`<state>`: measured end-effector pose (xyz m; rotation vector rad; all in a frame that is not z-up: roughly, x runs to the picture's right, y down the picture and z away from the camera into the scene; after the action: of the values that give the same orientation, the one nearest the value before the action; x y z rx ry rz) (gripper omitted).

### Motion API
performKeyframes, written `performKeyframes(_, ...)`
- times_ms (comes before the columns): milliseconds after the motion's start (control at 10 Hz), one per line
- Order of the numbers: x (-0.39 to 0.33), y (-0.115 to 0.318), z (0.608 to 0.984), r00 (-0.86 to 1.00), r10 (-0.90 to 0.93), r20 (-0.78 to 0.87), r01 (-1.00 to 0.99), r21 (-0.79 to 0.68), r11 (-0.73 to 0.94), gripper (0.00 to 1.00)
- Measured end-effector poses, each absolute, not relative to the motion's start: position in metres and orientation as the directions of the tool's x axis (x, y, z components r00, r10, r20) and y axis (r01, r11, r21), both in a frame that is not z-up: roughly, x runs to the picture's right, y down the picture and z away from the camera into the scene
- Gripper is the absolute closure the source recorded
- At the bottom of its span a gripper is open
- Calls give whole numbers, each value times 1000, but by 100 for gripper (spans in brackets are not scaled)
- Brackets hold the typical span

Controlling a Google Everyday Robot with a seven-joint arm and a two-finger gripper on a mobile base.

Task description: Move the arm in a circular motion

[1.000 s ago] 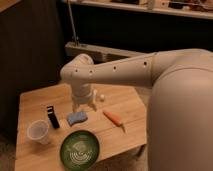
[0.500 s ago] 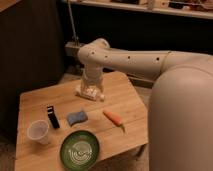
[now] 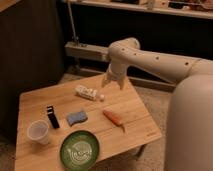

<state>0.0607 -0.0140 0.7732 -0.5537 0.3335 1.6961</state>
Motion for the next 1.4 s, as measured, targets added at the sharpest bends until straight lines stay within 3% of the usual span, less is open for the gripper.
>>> performKeyframes(300, 103, 31, 752, -180, 801, -571, -967, -45, -250, 35)
performKeyframes(600, 90, 72, 722, -116, 779, -617, -973, -86, -213, 35)
performKeyframes(900, 33, 91, 702, -19, 765, -644, -980, -141, -143, 35)
performKeyframes(1400, -100, 72, 695, 194, 746, -637, -969, -244, 44, 35)
